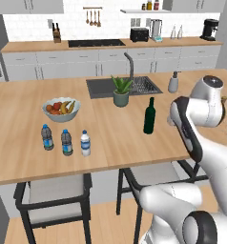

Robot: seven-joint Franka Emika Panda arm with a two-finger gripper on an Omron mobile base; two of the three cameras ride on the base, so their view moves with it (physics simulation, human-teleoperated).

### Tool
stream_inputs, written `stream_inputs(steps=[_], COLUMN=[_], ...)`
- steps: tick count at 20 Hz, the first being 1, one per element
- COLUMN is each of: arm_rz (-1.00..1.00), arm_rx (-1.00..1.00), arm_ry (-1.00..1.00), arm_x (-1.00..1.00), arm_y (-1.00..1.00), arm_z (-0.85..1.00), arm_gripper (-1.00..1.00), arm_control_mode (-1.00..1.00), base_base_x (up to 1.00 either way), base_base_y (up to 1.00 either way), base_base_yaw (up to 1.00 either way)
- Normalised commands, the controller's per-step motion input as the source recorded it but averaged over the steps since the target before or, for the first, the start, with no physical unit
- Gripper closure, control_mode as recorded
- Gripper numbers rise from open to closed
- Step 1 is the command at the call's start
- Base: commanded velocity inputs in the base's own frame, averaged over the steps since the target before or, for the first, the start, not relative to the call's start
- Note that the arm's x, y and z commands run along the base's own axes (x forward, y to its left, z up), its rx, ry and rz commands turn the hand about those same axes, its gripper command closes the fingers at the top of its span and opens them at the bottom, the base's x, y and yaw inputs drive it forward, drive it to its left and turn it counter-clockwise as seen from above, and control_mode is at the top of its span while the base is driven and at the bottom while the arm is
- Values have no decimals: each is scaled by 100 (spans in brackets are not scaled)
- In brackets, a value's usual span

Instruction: Move the plastic bottles in the middle to the plastics group, and the glass bottles in the middle to the glass group.

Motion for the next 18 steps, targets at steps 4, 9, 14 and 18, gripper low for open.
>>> stream_inputs(steps=[4,9,14,18], arm_rz=[0,0,0,-12], arm_rx=[-6,0,0,1], arm_ry=[8,0,0,0], arm_x=[33,24,48,47], arm_y=[30,12,3,1], arm_z=[0,0,0,0], arm_gripper=[-100,-100,-100,-100], arm_control_mode=[-100,-100,-100,-100], base_base_x=[0,0,0,0], base_base_y=[0,0,0,0], base_base_yaw=[0,0,0,0])
